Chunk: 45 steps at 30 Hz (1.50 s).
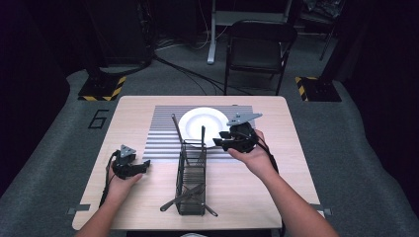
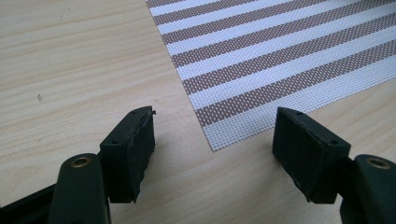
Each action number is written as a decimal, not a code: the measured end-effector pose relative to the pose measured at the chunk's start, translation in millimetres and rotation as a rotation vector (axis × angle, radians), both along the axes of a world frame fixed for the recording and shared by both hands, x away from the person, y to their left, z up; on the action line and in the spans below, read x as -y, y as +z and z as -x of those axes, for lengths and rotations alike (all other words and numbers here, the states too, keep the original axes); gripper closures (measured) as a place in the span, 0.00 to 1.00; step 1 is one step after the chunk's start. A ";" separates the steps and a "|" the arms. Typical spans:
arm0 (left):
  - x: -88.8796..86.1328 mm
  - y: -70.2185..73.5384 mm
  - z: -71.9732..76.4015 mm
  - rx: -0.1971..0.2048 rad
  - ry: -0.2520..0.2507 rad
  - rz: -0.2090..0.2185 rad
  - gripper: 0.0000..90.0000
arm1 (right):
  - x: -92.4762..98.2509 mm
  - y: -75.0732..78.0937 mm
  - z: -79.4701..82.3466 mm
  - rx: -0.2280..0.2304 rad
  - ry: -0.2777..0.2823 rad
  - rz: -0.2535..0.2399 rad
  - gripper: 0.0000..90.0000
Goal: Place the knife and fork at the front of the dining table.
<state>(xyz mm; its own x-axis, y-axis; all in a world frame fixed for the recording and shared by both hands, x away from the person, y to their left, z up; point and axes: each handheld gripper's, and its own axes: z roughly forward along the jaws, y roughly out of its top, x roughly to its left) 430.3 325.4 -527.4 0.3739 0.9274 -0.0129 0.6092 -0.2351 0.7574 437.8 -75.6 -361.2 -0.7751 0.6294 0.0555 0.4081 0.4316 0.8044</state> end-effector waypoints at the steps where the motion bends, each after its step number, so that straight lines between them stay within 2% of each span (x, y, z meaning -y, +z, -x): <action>1: 0.0 0.0 0.0 0.000 0.000 0.000 0.33 | 0.0 0.0 0.0 0.000 0.000 0.000 0.71; 2: 0.0 0.0 0.0 0.000 -0.001 0.000 0.33 | -6.1 -2.5 -1.7 -0.006 0.021 -0.004 0.73; 8: 0.1 -0.1 0.0 0.000 -0.004 0.001 0.33 | -20.4 -9.1 -7.6 -0.021 0.047 -0.019 0.75; 9: 0.1 -0.1 0.0 0.000 -0.004 0.001 0.33 | -22.2 -10.2 -8.5 -0.035 0.046 -0.025 0.75; 19: 0.1 -0.1 -0.1 0.003 -0.010 -0.001 0.33 | -36.8 -18.1 -17.1 -0.040 0.052 -0.028 0.75; 27: 0.2 -0.1 0.0 0.003 -0.012 -0.003 0.33 | -42.4 -19.3 -20.8 -0.029 0.059 -0.018 0.78; 31: 0.2 -0.1 0.0 0.002 -0.013 -0.003 0.33 | -43.4 -17.0 -22.8 -0.028 0.056 -0.031 0.82; 45: 0.5 -0.3 0.0 0.004 -0.014 0.000 0.33 | -50.7 -18.3 -24.7 -0.014 0.087 0.000 0.85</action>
<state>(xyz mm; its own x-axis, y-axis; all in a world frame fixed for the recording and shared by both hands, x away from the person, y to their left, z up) 430.3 324.9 -527.7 0.3865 0.9222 -0.0114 0.6028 -0.2432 0.7600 462.6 -24.8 -379.5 -0.8262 0.5593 0.0668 0.3802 0.4661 0.7989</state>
